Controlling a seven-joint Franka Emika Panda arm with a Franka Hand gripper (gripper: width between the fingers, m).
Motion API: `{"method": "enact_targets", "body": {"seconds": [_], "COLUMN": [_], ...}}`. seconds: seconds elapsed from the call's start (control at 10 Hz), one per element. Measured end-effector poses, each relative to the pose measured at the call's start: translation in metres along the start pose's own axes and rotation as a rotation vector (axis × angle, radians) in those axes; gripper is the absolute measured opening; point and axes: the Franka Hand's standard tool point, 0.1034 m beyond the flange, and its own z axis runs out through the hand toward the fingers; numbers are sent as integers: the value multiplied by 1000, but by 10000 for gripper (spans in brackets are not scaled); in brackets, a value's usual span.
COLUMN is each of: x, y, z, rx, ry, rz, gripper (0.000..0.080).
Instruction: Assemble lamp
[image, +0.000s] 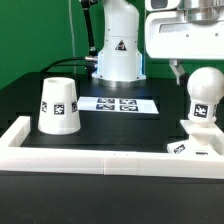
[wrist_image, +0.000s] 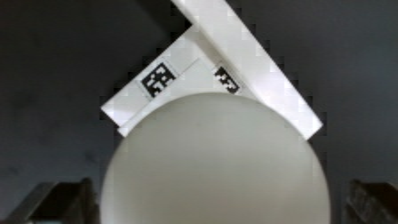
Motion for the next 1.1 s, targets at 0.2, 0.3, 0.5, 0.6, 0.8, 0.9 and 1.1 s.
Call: {"method": "enact_targets", "body": {"seconds": [0.2, 0.3, 0.5, 0.6, 0.8, 0.9, 1.1], "x": [0, 1, 4, 5, 6, 7, 8], "y": [0, 1, 0, 0, 0, -1, 1], "z": [0, 0, 0, 0, 0, -1, 0], "rx": [0, -1, -12, -21, -42, -47, -52], "ry": [0, 4, 31, 35, 41, 46, 43], "rz": [-98, -225, -522, -631, -840, -912, -1001], "gripper": [699, 699, 699, 699, 699, 699, 699]}}
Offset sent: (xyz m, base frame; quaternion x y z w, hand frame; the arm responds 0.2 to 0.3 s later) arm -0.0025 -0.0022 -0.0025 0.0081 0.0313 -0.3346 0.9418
